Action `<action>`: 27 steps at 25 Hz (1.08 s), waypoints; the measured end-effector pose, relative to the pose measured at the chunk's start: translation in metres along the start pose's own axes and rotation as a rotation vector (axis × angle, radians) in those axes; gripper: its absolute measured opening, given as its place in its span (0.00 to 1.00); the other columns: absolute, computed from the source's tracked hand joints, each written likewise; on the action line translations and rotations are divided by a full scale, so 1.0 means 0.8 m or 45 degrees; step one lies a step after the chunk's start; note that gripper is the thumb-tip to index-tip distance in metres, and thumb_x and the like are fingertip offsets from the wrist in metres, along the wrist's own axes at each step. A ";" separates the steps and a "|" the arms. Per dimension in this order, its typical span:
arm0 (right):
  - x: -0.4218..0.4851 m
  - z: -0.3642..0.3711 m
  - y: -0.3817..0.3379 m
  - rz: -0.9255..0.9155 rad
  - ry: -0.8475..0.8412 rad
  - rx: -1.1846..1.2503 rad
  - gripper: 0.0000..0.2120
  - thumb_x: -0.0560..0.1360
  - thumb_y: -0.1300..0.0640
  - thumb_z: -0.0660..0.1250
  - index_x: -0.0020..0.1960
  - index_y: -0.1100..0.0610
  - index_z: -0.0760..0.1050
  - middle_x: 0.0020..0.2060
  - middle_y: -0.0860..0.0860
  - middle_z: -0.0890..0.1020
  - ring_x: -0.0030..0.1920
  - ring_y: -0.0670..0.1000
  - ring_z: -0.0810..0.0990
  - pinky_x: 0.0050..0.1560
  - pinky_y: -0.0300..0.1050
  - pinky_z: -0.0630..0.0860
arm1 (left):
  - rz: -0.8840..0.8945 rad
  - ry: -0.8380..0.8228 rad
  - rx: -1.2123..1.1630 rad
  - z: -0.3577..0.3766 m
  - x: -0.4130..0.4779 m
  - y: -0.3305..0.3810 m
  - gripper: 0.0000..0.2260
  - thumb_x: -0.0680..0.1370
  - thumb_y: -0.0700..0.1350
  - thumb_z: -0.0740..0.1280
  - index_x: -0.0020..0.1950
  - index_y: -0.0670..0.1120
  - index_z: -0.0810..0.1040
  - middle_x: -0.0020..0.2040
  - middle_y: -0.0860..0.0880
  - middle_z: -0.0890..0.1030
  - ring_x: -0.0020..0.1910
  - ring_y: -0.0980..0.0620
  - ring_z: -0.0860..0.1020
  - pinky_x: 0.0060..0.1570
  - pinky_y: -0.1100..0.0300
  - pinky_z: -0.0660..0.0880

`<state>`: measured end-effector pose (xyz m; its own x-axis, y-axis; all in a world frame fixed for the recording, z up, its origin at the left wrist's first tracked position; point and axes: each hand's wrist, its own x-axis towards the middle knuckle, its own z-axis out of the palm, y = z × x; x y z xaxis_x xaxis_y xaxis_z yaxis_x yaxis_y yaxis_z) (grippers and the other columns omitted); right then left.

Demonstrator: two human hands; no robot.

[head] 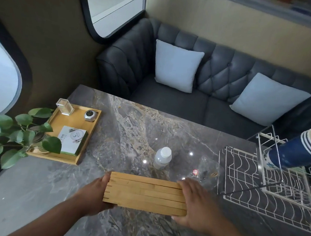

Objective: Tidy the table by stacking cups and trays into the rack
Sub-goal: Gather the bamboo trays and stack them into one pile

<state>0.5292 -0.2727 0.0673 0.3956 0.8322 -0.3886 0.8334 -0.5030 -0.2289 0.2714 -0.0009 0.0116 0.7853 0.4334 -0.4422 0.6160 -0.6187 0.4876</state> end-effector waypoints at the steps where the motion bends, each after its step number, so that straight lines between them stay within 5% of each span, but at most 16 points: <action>1: 0.007 -0.003 -0.016 -0.079 -0.011 -0.091 0.52 0.63 0.28 0.65 0.78 0.47 0.46 0.75 0.50 0.58 0.76 0.55 0.57 0.75 0.51 0.48 | -0.010 -0.009 0.017 0.000 0.000 -0.001 0.53 0.66 0.63 0.76 0.81 0.50 0.48 0.70 0.49 0.75 0.66 0.50 0.76 0.60 0.56 0.76; 8: 0.074 0.005 -0.157 -0.160 -0.056 -0.308 0.44 0.63 0.49 0.72 0.72 0.58 0.56 0.63 0.60 0.68 0.62 0.64 0.70 0.71 0.64 0.62 | -0.005 -0.002 0.015 0.007 0.000 0.000 0.48 0.67 0.60 0.76 0.77 0.54 0.49 0.67 0.50 0.77 0.63 0.51 0.77 0.58 0.55 0.78; 14: 0.083 0.010 -0.175 -0.151 -0.050 -0.256 0.42 0.59 0.52 0.71 0.70 0.54 0.56 0.62 0.56 0.69 0.60 0.60 0.70 0.72 0.63 0.61 | -0.017 0.032 0.025 0.004 -0.008 -0.004 0.48 0.67 0.58 0.76 0.78 0.53 0.51 0.67 0.51 0.77 0.63 0.50 0.77 0.58 0.54 0.78; 18: 0.076 -0.002 -0.166 -0.145 0.009 -0.150 0.39 0.60 0.47 0.71 0.66 0.52 0.58 0.61 0.53 0.70 0.59 0.58 0.71 0.67 0.59 0.67 | -0.093 0.123 -0.310 -0.001 -0.021 -0.006 0.49 0.62 0.59 0.79 0.77 0.57 0.57 0.68 0.57 0.75 0.63 0.53 0.77 0.56 0.57 0.77; 22: 0.052 -0.037 -0.153 0.015 0.148 0.271 0.42 0.58 0.32 0.71 0.65 0.44 0.58 0.59 0.44 0.71 0.57 0.50 0.72 0.60 0.49 0.72 | -0.274 0.039 -1.284 -0.025 -0.041 -0.002 0.47 0.60 0.57 0.85 0.74 0.52 0.66 0.67 0.53 0.78 0.60 0.53 0.81 0.56 0.57 0.77; 27: 0.035 -0.081 -0.132 0.128 0.102 1.122 0.38 0.56 0.40 0.82 0.59 0.34 0.65 0.52 0.37 0.81 0.51 0.39 0.83 0.50 0.43 0.83 | 0.025 -0.263 -1.494 -0.072 -0.043 0.057 0.31 0.72 0.48 0.80 0.72 0.49 0.74 0.67 0.47 0.81 0.67 0.46 0.79 0.60 0.55 0.80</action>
<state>0.4770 -0.1809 0.1384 0.5044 0.7714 -0.3879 0.2063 -0.5439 -0.8134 0.2761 -0.0064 0.0923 0.8367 0.2500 -0.4873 0.3690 0.4001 0.8389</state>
